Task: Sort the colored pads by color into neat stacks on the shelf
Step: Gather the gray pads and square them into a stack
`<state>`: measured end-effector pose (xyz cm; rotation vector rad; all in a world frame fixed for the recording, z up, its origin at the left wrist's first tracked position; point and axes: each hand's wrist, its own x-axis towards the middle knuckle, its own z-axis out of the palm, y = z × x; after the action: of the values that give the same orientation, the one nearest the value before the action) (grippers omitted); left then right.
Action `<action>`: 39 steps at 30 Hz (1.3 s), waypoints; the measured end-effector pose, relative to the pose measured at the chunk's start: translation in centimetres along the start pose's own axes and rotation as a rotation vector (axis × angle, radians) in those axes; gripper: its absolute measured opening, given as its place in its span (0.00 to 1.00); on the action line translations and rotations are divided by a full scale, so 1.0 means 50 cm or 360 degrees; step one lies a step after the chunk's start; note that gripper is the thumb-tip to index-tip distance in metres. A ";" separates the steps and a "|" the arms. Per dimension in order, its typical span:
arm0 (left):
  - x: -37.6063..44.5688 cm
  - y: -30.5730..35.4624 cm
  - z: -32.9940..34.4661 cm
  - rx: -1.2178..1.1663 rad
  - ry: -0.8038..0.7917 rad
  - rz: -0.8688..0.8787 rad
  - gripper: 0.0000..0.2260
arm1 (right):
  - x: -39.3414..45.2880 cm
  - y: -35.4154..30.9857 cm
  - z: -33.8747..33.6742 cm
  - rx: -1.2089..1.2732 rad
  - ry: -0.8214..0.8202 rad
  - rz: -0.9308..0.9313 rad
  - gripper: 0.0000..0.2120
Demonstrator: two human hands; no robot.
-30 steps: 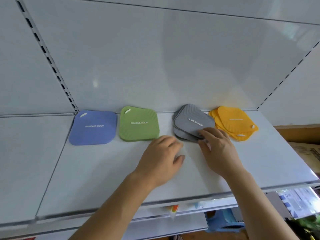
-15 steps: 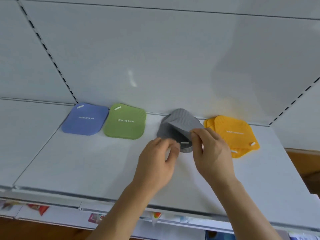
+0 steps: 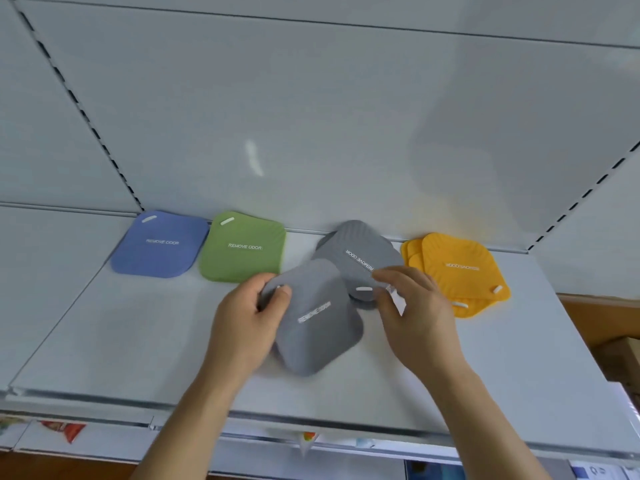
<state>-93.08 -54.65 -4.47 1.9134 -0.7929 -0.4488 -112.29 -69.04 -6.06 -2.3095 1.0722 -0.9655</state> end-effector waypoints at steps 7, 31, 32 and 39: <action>0.031 -0.018 -0.040 0.0188 -0.0109 -0.0043 0.06 | 0.017 0.042 0.043 -0.0338 -0.0213 -0.0183 0.11; -0.023 0.080 -0.014 -0.1525 -0.0457 -0.0195 0.15 | -0.050 -0.258 0.048 0.0746 -0.0038 0.0234 0.08; -0.024 0.079 -0.013 -0.1460 -0.0458 -0.0147 0.15 | -0.049 -0.252 0.047 0.0744 -0.0088 0.0256 0.08; -0.026 0.078 -0.016 -0.0894 -0.0331 0.0117 0.09 | 0.031 -0.175 0.002 -0.0004 0.0201 -0.0209 0.23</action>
<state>-94.80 -54.43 -0.66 1.3266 -0.7680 -0.7462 -107.14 -64.85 -0.12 -2.3724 0.9794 -1.1747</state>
